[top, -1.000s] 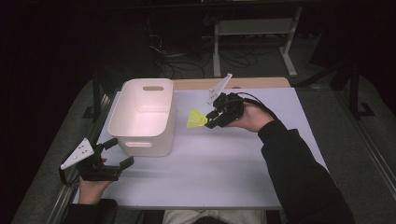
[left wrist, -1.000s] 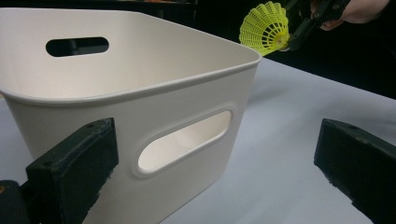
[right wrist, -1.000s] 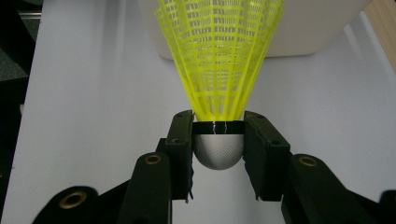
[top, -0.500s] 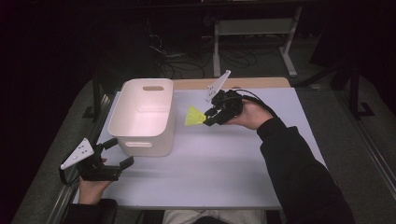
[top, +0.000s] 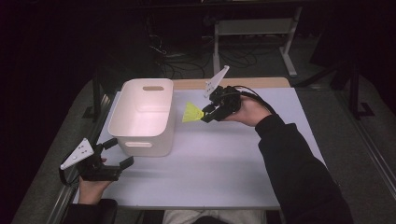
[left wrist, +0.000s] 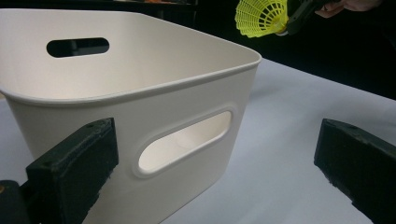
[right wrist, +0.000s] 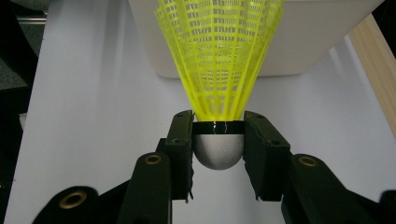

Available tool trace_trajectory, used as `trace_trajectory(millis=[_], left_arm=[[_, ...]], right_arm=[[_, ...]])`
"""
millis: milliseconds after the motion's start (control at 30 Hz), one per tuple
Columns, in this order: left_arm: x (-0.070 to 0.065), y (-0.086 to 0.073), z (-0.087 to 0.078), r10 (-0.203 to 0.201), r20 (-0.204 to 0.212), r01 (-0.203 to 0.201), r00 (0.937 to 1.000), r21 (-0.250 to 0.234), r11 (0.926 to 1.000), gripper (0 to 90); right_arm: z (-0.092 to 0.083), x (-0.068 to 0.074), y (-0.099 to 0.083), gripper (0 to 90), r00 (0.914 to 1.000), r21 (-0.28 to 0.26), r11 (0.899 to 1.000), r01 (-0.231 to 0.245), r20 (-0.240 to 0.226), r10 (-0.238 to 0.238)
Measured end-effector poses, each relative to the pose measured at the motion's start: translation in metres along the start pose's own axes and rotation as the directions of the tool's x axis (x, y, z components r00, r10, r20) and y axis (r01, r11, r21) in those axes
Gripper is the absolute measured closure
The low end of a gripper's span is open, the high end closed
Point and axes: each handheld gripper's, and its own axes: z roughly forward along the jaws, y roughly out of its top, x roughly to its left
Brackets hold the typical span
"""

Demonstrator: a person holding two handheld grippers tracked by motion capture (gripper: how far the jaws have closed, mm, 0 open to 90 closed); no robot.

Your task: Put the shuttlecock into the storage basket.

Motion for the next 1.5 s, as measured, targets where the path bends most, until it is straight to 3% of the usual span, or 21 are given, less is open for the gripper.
trace_trajectory(millis=[1500], left_arm=[[0.0, 0.0, 0.0, -0.001, 0.001, 0.001, 1.0, 0.001, 1.0, 0.0]], right_arm=[[0.005, -0.006, 0.044, 63.2, 0.9989, -0.038, 0.998, 0.045, -0.009, -0.046]])
